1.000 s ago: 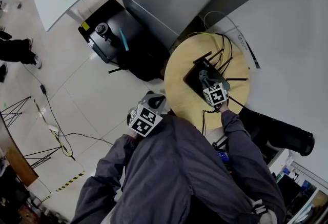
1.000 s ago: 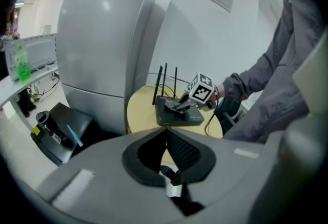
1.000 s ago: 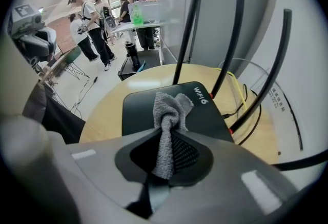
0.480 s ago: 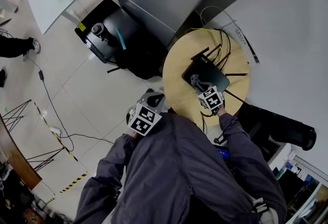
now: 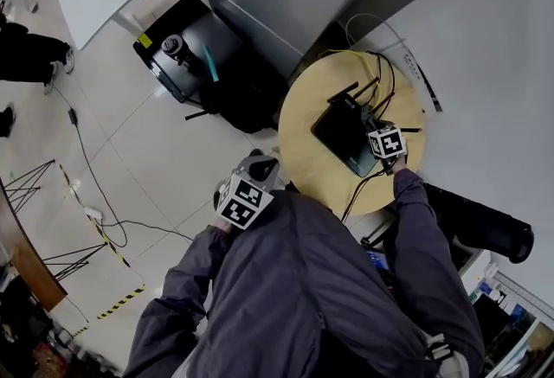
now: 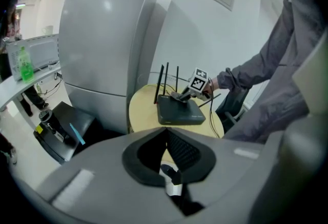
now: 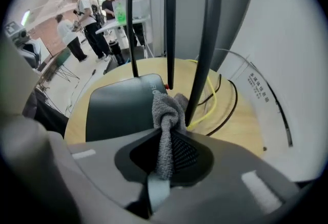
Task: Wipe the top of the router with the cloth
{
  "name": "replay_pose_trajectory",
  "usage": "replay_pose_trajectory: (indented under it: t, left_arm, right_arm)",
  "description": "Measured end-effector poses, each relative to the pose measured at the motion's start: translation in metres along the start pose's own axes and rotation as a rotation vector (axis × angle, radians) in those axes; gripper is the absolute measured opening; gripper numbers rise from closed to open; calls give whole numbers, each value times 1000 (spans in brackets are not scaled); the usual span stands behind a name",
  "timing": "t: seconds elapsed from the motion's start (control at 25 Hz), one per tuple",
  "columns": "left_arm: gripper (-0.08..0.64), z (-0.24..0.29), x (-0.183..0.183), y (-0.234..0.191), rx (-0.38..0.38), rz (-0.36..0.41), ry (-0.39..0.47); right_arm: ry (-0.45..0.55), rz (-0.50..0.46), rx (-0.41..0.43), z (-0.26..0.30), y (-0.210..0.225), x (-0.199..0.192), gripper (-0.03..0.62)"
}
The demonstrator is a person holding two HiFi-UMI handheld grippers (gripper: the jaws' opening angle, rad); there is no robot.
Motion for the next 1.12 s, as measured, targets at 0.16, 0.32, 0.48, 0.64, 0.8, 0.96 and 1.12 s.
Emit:
replay_pose_trajectory:
  t: [0.16,0.32,0.48,0.64,0.8,0.96,1.12]
  left_arm:
    - [0,-2,0,-2,0,1,2]
    - [0,2,2,-2,-22,17,-6]
    - [0,5,7,-3,-47,41,-12]
    - [0,9,12,-3,-81,75,-24]
    - [0,13,15,-2,-115,107,-34]
    - [0,18,17,-1,-154,133,-51]
    - [0,25,21,2,-192,162,-60]
  right_arm:
    - [2,1,-4,2,-8,-1,34]
    - [4,-46,-36,-4,-25,-4,32]
    - [16,-44,-34,-14,-46,-10,32]
    - [28,-27,-18,-20,-65,-17,32]
    - [28,-6,-2,-29,-86,-23,32]
    - [34,2,9,-35,-106,-29,32]
    - [39,15,38,-43,-129,-36,32]
Point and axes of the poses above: the fingertips, and each gripper's own axes: z forward along the fingers, y to its right, x out of its top, the point moved 9 cm from there along -z, backward along the fingers, and after that the axes turned 9 degrees about -x, right-handed, at the moved point
